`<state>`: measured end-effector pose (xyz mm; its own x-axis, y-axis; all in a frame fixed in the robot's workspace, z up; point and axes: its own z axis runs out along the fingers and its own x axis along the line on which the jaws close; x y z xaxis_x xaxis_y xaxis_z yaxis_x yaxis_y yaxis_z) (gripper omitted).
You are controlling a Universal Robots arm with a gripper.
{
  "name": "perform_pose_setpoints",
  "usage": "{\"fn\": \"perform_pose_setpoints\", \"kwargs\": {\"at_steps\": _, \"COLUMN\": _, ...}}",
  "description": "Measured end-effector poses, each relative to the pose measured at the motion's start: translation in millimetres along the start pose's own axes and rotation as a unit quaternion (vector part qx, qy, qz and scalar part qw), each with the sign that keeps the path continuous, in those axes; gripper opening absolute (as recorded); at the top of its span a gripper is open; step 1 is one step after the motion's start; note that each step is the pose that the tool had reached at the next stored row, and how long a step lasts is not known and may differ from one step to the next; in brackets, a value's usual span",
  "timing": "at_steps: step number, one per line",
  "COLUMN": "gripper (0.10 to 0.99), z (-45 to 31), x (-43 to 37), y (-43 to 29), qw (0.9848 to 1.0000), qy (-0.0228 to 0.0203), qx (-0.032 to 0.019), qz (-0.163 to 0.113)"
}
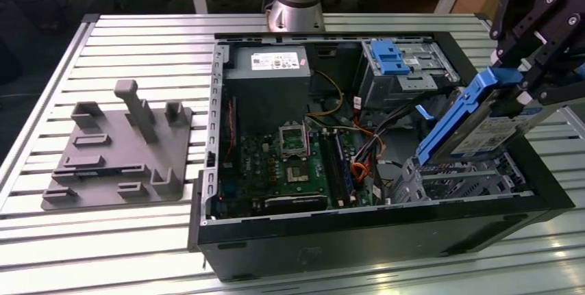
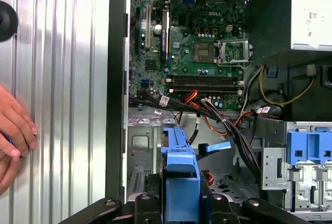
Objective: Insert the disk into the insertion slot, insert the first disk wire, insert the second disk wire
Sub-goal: 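Insert the disk into the insertion slot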
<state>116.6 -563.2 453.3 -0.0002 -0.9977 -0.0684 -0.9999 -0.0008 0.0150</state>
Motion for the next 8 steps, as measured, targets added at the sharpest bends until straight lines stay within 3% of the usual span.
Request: {"fn": "perform_pose_setpoints", "kwargs": {"at_steps": 8, "gripper": 0.365, "z": 1.4, "x": 0.1, "y": -0.1, "qw": 1.0000, "qy": 0.0000, "qx": 0.0000, "qz": 0.000}}
